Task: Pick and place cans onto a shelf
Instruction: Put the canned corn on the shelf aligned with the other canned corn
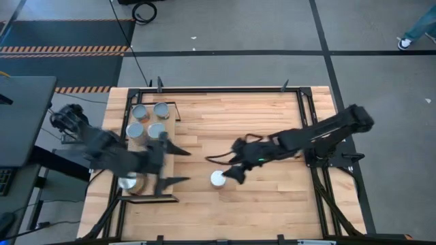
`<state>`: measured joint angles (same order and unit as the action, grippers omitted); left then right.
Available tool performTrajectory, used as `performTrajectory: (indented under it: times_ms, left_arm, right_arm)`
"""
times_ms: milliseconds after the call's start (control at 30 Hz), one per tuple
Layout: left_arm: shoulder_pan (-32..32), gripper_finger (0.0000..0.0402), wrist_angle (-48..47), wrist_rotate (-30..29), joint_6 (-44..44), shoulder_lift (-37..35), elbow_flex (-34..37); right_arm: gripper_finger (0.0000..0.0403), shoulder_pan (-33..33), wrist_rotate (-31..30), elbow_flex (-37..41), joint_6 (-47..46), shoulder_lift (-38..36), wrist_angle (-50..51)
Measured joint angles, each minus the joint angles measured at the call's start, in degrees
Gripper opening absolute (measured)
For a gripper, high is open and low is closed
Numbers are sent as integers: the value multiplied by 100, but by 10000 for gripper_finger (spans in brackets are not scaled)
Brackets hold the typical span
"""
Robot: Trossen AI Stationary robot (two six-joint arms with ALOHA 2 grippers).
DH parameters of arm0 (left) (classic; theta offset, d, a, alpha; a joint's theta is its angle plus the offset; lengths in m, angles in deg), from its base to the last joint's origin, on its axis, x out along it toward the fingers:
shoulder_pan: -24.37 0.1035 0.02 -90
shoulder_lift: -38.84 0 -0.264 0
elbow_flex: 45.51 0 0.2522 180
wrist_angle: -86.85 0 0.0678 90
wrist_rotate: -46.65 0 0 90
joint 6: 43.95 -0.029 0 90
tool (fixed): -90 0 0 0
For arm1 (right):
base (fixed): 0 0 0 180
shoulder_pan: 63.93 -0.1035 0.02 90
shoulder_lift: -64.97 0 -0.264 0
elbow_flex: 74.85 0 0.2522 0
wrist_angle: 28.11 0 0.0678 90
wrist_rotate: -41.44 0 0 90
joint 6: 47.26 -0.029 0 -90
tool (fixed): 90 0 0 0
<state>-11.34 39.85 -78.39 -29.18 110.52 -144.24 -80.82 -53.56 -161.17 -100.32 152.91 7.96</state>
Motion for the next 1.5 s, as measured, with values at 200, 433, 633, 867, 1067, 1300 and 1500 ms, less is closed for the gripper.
performTrajectory:
  times_ms: [200, 433, 633, 867, 1067, 1300, 1500]
  left_arm:
    - [401, 345, -54, 501, 914, 915, 7]
    - [909, 346, -496, 1218, 1503, 1636, 7]
    - [1279, 346, -1372, 2543, 1233, 2247, 7]
    - [1337, 346, -1733, 2492, -224, 2942, 8]
    - [1561, 346, -1479, 2742, -467, 3266, 11]
    - [1805, 346, -1429, 2805, -527, 3440, 9]
    - [1828, 346, -1343, 2764, -680, 3768, 11]
  right_arm:
    - [364, -661, -1899, 0, 620, -1221, 1070]
    - [364, -1167, -2856, 0, 629, -1949, 1543]
    - [364, -1347, -2904, 0, 335, -1943, 1628]
    - [363, -1421, -2902, 0, -50, -1700, 1775]
    - [363, -1418, -2902, 0, -188, -1581, 1764]
    - [363, -1363, -2905, 0, -252, -1581, 1729]
    - [363, -1365, -2853, 0, -252, -1581, 1703]
